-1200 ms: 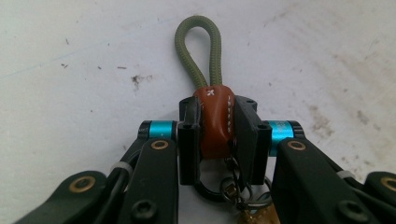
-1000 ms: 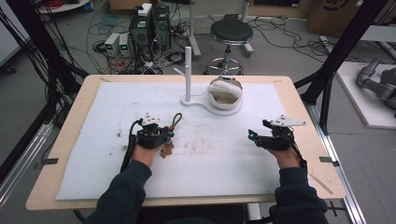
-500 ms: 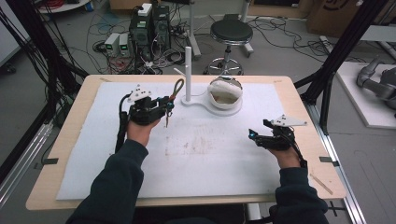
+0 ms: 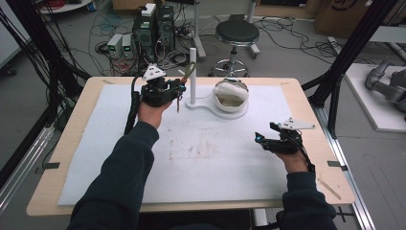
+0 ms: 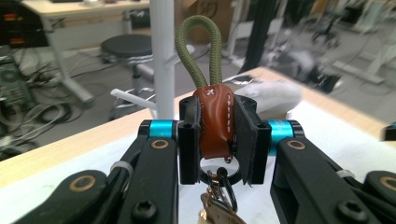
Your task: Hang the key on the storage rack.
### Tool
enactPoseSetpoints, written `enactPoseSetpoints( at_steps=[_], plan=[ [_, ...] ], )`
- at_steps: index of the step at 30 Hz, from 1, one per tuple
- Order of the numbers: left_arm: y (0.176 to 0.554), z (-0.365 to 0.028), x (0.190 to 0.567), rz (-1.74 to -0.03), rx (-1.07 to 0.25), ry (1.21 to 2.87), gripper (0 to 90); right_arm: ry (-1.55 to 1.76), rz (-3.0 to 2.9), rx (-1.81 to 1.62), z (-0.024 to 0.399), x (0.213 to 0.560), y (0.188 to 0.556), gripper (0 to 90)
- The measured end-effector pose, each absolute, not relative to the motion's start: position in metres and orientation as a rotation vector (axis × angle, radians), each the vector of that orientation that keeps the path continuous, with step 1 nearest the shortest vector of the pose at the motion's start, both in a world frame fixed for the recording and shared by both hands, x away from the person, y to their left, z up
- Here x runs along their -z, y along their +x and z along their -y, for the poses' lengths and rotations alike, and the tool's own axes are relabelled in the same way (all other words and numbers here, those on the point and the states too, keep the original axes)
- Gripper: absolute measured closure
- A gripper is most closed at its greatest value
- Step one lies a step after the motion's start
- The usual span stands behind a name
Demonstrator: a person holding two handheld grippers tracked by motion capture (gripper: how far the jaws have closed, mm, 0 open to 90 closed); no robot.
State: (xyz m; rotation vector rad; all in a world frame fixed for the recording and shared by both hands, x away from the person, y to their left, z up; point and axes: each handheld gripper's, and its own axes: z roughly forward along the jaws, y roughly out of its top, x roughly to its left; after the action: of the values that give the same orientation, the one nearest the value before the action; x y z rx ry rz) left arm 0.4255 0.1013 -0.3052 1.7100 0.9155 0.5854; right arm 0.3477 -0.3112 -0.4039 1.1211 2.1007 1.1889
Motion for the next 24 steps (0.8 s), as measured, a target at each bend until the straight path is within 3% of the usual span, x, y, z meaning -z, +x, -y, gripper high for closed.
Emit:
enactPoseSetpoints(
  at_steps=[9,14,17,24],
  plan=[
    [0.442,-0.087,0.319,-0.972,-0.612,1.79,72.0,1.124,-2.106,-1.191,0.311,0.404,0.347,24.5],
    [0.447,-0.088,0.331,-0.972,-0.507,1.795,69.1,1.123,-2.108,-1.191,0.311,0.405,0.347,24.5],
    [0.447,-0.096,0.34,-0.978,-0.46,1.751,62.3,1.123,-2.108,-1.191,0.311,0.405,0.347,24.5],
    [0.443,-0.127,0.363,-1.005,-0.371,1.68,34.3,1.116,-2.111,-1.188,0.311,0.405,0.347,24.5]
  ],
)
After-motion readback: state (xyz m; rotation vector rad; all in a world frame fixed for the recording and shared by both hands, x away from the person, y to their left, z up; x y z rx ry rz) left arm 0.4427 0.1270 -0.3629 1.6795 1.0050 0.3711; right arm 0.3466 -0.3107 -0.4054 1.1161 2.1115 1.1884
